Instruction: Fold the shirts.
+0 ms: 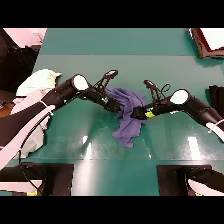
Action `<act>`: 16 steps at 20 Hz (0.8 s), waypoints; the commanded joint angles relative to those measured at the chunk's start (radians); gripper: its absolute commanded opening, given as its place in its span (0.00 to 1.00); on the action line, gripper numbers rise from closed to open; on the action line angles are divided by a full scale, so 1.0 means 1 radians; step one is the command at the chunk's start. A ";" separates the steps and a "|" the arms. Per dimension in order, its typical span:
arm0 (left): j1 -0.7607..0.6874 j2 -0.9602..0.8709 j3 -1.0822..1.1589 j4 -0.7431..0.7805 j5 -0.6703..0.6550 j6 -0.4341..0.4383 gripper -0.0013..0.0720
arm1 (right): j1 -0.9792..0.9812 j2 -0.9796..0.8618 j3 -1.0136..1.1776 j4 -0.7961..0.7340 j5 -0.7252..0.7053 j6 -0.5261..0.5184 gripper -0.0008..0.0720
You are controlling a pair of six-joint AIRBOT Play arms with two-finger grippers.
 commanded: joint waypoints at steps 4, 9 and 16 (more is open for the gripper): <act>0.115 0.234 0.089 0.327 -0.128 -0.128 0.06 | -0.156 0.215 0.215 -0.527 0.285 0.216 0.03; 0.220 0.464 0.234 0.327 -0.155 -0.128 0.06 | -0.377 0.377 0.452 -0.544 0.325 0.156 0.03; 0.220 0.598 0.569 0.328 -0.270 -0.128 0.06 | -0.437 0.466 0.740 -0.547 0.404 0.129 0.03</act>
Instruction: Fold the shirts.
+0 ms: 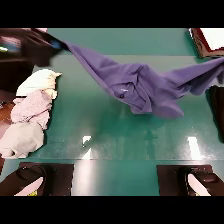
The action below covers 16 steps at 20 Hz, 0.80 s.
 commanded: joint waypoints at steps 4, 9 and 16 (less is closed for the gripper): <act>0.005 0.048 0.359 0.007 -0.204 -0.001 0.06 | -0.023 0.043 0.273 -0.016 0.113 -0.025 0.03; 0.005 0.037 0.372 0.252 -0.292 -0.040 0.06 | -0.023 -0.058 0.397 0.066 0.363 -0.005 0.03; 0.005 -0.156 -0.036 0.496 -0.248 -0.061 0.06 | 0.033 -0.251 -0.082 0.303 0.381 -0.079 0.03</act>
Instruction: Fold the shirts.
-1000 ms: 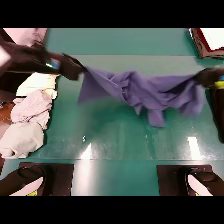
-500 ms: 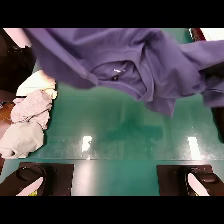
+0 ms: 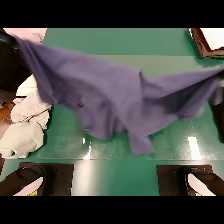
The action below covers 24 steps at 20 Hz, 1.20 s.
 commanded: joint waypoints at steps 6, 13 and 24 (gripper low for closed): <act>0.015 -0.437 -0.205 0.048 0.326 -0.017 0.06 | 0.035 -0.236 -0.504 0.069 -0.513 -0.114 0.04; 0.117 -0.510 -0.171 0.048 0.361 -0.176 0.87 | -0.025 -0.422 -0.306 0.072 -0.676 -0.112 0.54; 0.223 -0.167 -0.646 -0.459 0.230 -0.084 0.87 | -0.253 -0.213 -0.406 0.082 -0.442 -0.195 0.57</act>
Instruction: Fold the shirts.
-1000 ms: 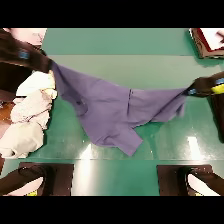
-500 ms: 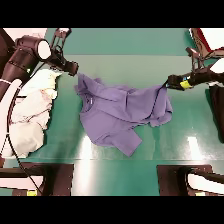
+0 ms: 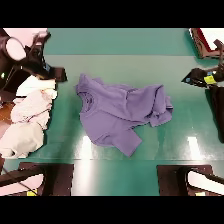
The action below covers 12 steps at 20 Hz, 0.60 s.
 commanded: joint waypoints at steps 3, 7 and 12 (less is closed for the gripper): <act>-0.036 0.246 -0.538 -0.349 0.117 0.027 0.87 | -0.034 0.152 -0.190 0.003 -0.032 -0.035 0.57; -0.172 0.366 -0.808 -0.430 0.251 -0.054 0.87 | -0.034 0.188 -0.241 0.004 -0.045 -0.035 0.57; -0.387 0.374 -0.885 -0.453 0.386 -0.165 0.87 | -0.034 0.187 -0.238 0.058 -0.038 -0.034 0.57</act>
